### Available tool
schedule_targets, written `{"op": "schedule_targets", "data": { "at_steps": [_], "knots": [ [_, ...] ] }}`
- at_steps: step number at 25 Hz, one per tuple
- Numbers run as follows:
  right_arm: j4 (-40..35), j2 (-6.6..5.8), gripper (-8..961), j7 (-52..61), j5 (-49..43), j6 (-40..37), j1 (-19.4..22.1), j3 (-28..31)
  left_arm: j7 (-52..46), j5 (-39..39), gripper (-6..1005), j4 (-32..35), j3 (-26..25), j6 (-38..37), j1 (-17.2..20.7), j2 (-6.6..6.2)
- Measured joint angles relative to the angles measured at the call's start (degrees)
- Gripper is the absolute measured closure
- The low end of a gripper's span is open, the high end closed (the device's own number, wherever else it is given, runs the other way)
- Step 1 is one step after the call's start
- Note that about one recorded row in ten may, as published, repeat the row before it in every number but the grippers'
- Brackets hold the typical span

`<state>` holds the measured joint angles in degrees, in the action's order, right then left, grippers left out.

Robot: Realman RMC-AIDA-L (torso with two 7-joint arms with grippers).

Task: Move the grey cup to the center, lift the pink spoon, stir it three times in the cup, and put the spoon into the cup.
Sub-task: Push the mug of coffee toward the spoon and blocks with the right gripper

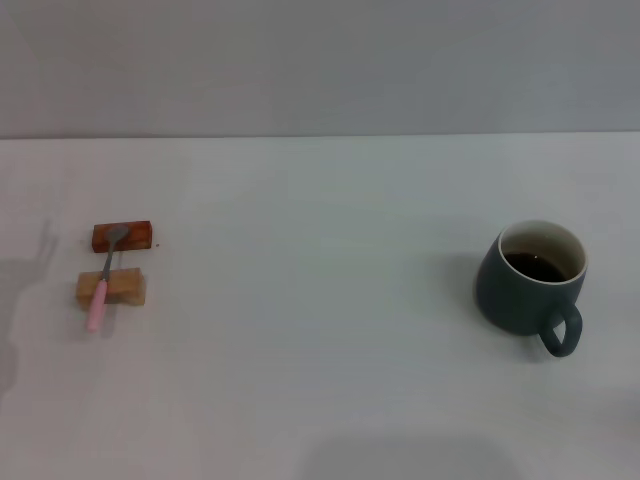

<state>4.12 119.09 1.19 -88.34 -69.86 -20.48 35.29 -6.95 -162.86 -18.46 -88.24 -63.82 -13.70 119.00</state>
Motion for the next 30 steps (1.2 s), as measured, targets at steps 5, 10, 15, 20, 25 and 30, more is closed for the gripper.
{"op": "schedule_targets", "data": {
  "at_steps": [5,10,15,20,25,30],
  "knots": [
    [0.6,0.12,954,0.0,0.0,0.4,-0.2,-1.5,0.0,0.0,159,0.0,0.0,0.0,0.0,0.00],
    [0.6,0.17,954,0.0,0.0,0.4,-0.4,-2.0,0.0,0.0,162,0.0,0.0,-0.2,0.0,0.00],
    [2.1,0.12,954,0.0,-0.2,0.9,-1.4,-3.4,-0.1,0.0,164,0.0,0.0,-0.2,0.0,0.00],
    [4.0,0.16,954,0.0,-0.4,3.3,-2.6,-6.2,-0.4,0.0,166,0.0,0.1,-0.2,0.0,0.00],
    [5.2,0.33,954,0.0,-0.5,5.7,-3.6,-9.8,-0.4,0.0,168,0.0,0.1,-0.2,0.0,0.04],
    [7.1,0.44,954,0.0,-0.6,6.7,-3.9,-13.7,-0.4,0.0,171,-0.1,0.1,-0.2,0.0,0.09]
  ]
}}
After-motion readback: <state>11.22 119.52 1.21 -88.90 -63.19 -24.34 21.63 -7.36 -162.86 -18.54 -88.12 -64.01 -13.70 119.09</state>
